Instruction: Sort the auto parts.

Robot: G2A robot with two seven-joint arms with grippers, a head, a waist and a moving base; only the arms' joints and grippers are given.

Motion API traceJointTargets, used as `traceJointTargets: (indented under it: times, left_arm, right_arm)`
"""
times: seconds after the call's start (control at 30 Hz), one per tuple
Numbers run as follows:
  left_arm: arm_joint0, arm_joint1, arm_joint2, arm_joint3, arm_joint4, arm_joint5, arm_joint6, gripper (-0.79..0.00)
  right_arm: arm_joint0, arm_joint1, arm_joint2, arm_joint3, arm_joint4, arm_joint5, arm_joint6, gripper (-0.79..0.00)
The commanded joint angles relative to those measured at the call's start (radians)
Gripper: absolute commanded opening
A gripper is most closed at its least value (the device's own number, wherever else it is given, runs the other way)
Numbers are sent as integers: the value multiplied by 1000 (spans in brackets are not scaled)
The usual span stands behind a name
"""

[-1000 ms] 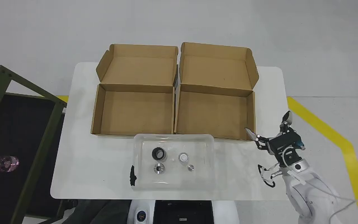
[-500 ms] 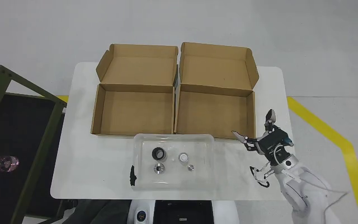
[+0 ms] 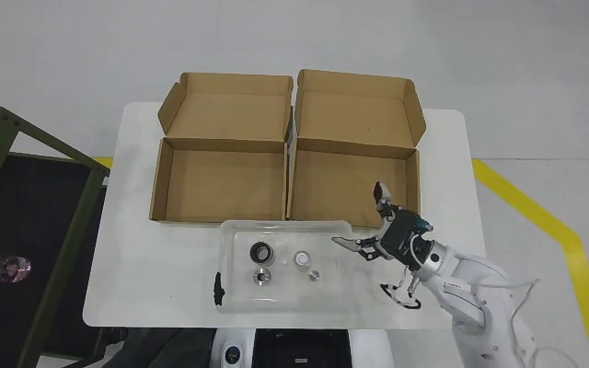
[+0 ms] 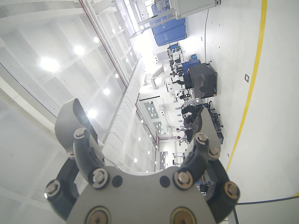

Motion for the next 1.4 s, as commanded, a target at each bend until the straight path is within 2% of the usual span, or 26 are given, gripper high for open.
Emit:
traceJointTargets:
  times: [0.0, 0.3, 0.7, 1.1, 1.37]
  left_arm:
    - [0, 0, 0, 0, 0, 0, 0, 0]
    - [0, 0, 0, 0, 0, 0, 0, 0]
    - [0, 0, 0, 0, 0, 0, 0, 0]
    - [0, 0, 0, 0, 0, 0, 0, 0]
    - [0, 0, 0, 0, 0, 0, 0, 0]
  right_arm:
    - [19, 2, -26, -2, 5, -28, 25, 0]
    - [105, 9, -144, 2, 21, -133, 134, 0]
    - [179, 21, -258, 18, -3, -221, 233, 0]
    - [239, 29, -366, 47, -45, -244, 317, 0]
    - [238, 38, -390, 75, -106, -230, 315, 0]
